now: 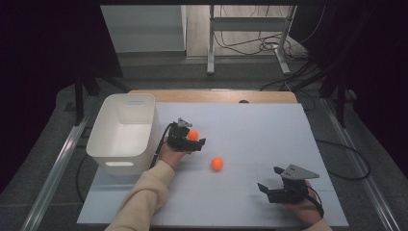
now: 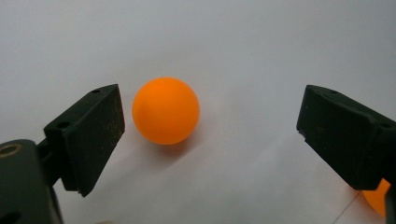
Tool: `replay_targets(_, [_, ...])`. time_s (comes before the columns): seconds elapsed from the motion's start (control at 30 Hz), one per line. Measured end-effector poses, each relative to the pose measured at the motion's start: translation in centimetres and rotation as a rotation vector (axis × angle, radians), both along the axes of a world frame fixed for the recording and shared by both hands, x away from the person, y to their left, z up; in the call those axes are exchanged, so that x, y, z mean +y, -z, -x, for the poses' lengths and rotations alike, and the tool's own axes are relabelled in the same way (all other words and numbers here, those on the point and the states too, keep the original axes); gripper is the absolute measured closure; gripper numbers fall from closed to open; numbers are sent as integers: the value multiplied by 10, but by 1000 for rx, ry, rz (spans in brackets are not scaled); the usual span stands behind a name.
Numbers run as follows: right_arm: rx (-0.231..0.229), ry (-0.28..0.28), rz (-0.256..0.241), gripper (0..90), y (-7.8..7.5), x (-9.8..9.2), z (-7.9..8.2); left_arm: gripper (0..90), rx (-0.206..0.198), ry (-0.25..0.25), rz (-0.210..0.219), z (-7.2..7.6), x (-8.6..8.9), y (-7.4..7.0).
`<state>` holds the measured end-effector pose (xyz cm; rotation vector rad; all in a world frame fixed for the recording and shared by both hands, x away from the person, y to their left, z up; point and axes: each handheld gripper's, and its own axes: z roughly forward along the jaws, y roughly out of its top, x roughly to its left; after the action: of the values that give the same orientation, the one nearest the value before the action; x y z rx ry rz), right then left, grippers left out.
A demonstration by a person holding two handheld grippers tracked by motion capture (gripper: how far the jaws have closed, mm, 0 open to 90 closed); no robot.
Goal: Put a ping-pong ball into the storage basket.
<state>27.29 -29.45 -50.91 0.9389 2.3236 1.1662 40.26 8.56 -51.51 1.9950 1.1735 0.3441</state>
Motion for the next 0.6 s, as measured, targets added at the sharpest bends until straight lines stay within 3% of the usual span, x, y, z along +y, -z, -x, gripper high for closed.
replay_targets(0.6, [7,0,-2,129,1,0,-1,90,37,-5,-11,-13,-3,10])
